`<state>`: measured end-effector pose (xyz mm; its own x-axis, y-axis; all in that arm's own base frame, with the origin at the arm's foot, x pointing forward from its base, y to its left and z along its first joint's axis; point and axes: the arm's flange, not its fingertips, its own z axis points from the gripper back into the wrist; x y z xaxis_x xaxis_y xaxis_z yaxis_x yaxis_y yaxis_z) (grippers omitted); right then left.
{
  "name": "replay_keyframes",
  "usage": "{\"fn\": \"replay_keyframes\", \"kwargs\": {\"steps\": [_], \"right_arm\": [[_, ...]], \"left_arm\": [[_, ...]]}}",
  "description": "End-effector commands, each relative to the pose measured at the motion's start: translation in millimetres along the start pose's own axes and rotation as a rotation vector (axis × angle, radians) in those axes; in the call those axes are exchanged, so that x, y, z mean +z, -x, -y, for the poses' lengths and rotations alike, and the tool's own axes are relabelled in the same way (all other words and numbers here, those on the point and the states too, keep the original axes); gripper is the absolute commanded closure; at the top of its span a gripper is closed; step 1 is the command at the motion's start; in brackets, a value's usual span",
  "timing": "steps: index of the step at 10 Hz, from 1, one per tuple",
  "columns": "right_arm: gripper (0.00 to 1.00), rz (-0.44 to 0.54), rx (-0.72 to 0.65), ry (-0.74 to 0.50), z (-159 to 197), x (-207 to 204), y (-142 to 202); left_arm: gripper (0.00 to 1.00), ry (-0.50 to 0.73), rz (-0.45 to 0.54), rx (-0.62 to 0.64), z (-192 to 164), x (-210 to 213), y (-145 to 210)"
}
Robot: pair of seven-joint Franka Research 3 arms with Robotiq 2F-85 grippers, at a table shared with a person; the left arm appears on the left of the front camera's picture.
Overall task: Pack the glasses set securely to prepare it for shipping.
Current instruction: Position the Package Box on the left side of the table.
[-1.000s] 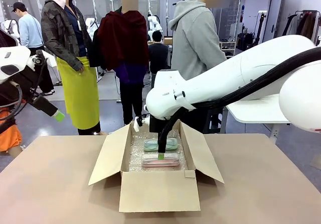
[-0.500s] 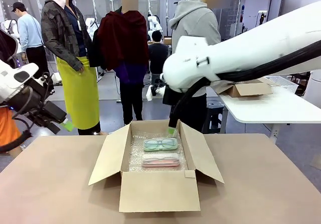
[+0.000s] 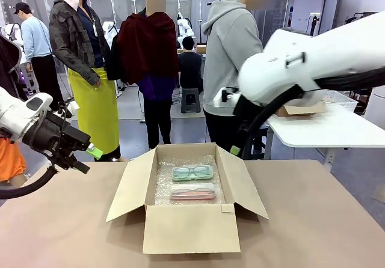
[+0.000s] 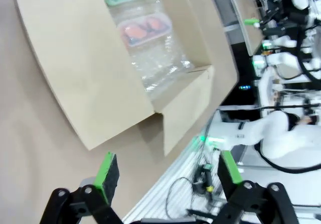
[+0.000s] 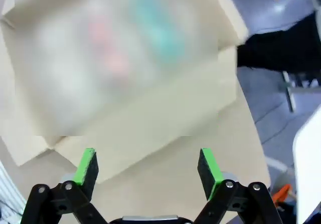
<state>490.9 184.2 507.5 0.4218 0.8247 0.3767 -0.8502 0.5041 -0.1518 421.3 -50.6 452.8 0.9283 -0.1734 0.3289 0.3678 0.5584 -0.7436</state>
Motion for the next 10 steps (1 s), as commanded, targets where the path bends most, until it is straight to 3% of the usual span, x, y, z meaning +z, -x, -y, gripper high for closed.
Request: {"fn": "replay_keyframes", "kwargs": {"steps": [1, 3, 6, 10], "right_arm": [[0.0, 0.043, -0.136, 0.095, -23.6, 19.8, 33.9], [0.0, 0.058, -0.276, 0.167, -20.3, 40.9, 68.0], [0.0, 0.118, -0.375, 0.181, -22.6, 56.6, 99.0], [0.0, 0.091, -0.345, 0.151, -10.9, 58.0, 98.3]], "left_arm": [[0.0, 0.165, -0.008, 0.048, -27.0, -4.6, -7.6], [0.0, 0.284, 0.001, 0.107, -53.8, -21.9, -4.8], [0.0, 0.274, 0.03, 0.109, -71.3, -38.6, -3.5], [0.0, 0.28, 0.001, 0.141, -73.3, -40.3, 3.7]]}}
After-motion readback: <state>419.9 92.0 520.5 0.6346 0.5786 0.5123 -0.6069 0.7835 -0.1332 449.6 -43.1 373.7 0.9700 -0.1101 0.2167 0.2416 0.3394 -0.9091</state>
